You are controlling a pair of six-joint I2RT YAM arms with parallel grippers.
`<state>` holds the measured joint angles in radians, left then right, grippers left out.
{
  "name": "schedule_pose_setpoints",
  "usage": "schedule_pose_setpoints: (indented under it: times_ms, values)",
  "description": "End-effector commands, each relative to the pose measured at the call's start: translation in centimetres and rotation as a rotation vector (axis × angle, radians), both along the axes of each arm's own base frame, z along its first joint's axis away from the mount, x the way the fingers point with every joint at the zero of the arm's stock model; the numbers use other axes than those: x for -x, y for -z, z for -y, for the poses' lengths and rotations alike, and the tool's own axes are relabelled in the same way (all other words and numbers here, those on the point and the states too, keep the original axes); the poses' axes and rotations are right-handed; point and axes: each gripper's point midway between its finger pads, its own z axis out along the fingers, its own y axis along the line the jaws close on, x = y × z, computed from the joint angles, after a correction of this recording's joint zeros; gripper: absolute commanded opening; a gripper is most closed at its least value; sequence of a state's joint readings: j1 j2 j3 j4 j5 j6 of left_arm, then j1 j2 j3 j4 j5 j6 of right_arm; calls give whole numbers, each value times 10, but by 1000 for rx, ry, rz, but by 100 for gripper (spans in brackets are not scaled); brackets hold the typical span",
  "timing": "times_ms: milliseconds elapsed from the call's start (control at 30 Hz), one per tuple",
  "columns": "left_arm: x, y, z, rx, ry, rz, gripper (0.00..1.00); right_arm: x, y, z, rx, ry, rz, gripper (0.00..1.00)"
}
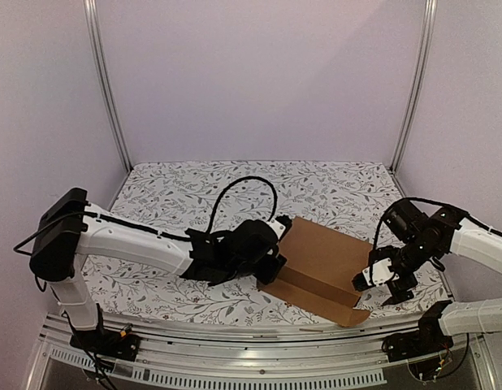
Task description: Fold the paper box
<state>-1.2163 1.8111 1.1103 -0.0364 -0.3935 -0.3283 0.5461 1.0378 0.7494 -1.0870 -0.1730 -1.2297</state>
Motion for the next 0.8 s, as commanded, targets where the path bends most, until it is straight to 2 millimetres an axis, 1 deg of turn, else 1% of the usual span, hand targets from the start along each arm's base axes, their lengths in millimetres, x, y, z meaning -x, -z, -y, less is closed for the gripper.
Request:
schedule_pose_setpoints:
  times_ms: [0,100,167,267,300,367,433,500,600,667,700,767]
  values:
    - [-13,15,-13,-46,-71,-69,55,2,17,-3,34,-178,66,99]
    - [-14,12,-10,-7,-69,-93,56,1,33,-2,79,-248,122,99]
    - [-20,10,-4,-12,-66,-75,56,-11,38,-4,77,-237,187,99]
    - [-36,6,10,-40,-55,-50,56,-19,42,-9,55,-209,230,99]
    - [-42,1,19,-30,-42,-44,55,-20,42,-12,38,-205,235,99]
    - [-55,1,29,-27,-23,-56,53,-18,42,-19,14,-204,220,99]
    - [-72,7,29,-40,-29,-78,49,-13,45,-27,5,-204,212,99]
    - [-81,10,28,-38,-18,-98,46,-8,44,-39,-5,-209,221,99]
    - [-95,18,17,-31,-35,-154,43,-2,44,-63,-35,-234,249,99]
    - [-99,23,8,-31,-45,-196,43,-6,46,-71,-13,-239,292,99]
    - [-100,24,4,-35,-51,-209,43,-8,51,-75,7,-247,307,99]
    - [-100,27,-1,-47,-53,-226,43,-17,55,-80,43,-239,355,99]
